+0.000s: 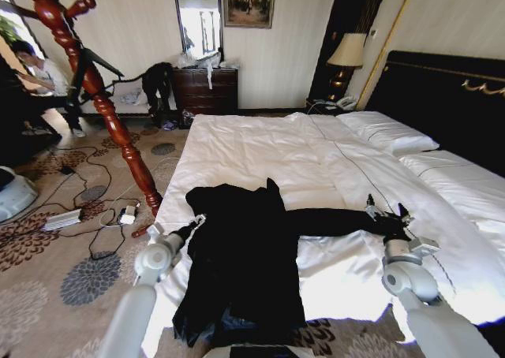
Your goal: Pick up the clothes from the bed and hang them on the clothes hanger.
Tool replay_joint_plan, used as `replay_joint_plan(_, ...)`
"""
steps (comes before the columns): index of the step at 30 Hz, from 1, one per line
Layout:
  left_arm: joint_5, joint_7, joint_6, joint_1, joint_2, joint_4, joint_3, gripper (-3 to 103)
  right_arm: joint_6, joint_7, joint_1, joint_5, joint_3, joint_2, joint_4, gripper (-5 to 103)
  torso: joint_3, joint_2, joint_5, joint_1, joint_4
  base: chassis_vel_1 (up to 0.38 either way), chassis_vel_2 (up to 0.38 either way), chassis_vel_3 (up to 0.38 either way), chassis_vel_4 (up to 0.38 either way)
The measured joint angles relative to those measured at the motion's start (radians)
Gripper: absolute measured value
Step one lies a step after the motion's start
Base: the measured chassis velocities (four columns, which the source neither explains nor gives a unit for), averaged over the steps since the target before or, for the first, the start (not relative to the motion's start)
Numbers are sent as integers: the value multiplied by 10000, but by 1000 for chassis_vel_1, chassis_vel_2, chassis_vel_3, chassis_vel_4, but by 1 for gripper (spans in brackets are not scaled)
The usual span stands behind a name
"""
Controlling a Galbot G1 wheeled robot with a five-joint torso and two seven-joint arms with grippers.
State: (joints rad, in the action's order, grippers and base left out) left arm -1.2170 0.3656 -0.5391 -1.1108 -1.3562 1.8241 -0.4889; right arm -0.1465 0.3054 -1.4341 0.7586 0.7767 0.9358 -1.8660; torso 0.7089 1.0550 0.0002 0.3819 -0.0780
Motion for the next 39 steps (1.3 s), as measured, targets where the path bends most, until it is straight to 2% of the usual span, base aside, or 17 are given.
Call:
replay_joint_plan(4, 5, 31, 63, 323, -287, -221, -3, 99, 1, 0, -9, 5, 0, -23, 17, 100, -1, 0, 0, 0, 0, 0, 0, 0, 0)
replay_joint_plan(6, 46, 69, 129, 499, -382, -408, -23, 89, 1, 0, -8, 5, -1, -18, 19, 100, 0, 0, -1, 0, 0, 0, 0, 0, 0)
replay_joint_plan(7, 46, 69, 129, 499, -382, -408, -23, 89, 1, 0, -8, 5, -1, -18, 19, 100, 0, 0, -1, 0, 0, 0, 0, 0, 0)
replay_joint_plan(11, 160, 80, 227, 699, -314, -670, -107, 68, 0, -27, -31, 2, -11, 12, 35, 100, 0, 0, -2, 0, 0, 0, 0, 0, 0)
replay_joint_plan(12, 160, 80, 227, 699, -314, -670, -107, 68, 0, -27, -31, 2, -11, 12, 35, 100, 0, 0, -2, 0, 0, 0, 0, 0, 0)
replay_joint_plan(16, 170, -120, 296, 749, 149, -563, 65, 51, -20, -56, -33, 2, -9, 16, 81, 100, 0, 0, -2, 0, 1, 0, 0, 0, 0)
replay_joint_plan(19, 186, -198, 334, 790, 292, -506, 144, 45, -25, -59, -30, 4, -7, 15, 86, 100, 0, 1, -2, -1, 1, 0, 0, 0, 0)
replay_joint_plan(20, 154, -232, 343, 856, 443, -495, 214, 35, -33, -62, -29, 6, 2, 15, 87, 100, 0, 1, -3, -1, 0, 0, 0, 0, 0)
replay_joint_plan(22, 125, -262, 354, 909, 532, -501, 259, 35, -41, -64, -29, 8, 12, 21, 87, 100, 0, 1, -3, -1, 1, 0, 0, 0, 0)
replay_joint_plan(25, 131, -460, 408, 1159, 1092, -511, 665, 19, -76, -75, -62, 20, 57, 34, 101, 100, 0, 1, -3, -1, 0, 0, 0, 0, 0)
replay_joint_plan(26, 131, -460, 408, 1159, 1092, -511, 665, 19, -76, -75, -62, 20, 57, 34, 101, 100, 0, 1, -3, -1, 0, 0, 0, 0, 0)
replay_joint_plan(28, 165, -556, 436, 1354, 1470, -499, 1031, 14, -86, -79, -71, 21, 71, 38, 122, 100, 0, 1, -2, -1, 1, 0, 0, 0, 0)
replay_joint_plan(29, 194, -662, 486, 1630, 1914, -467, 1555, 3, -95, -82, -73, 20, 85, 58, 139, 100, 0, 2, -4, -1, 2, 0, 0, 0, 0)
replay_joint_plan(33, 145, -772, 588, 2152, 2463, -383, 2567, 1, -99, -85, -73, 17, 90, 109, 146, 100, 0, 1, -2, -1, 2, 0, 0, 0, 0)
replay_joint_plan(36, 82, -855, 604, 2987, 3062, -284, 4288, 1, -101, -85, -110, -20, 92, 186, 160, 100, 0, 1, -1, -1, -2, 0, 0, 0, 0)
replay_joint_plan(38, 96, -870, 584, 3109, 3130, -276, 4562, 1, -101, -85, -118, -32, 91, 199, 160, 100, 0, 2, -1, 0, -2, 0, 0, 0, 0)
replay_joint_plan(39, 138, -878, 512, 3397, 3251, -266, 5194, 1, -102, -85, -142, -46, 92, 232, 160, 100, 0, 1, -2, -1, -1, 0, 0, 0, 0)
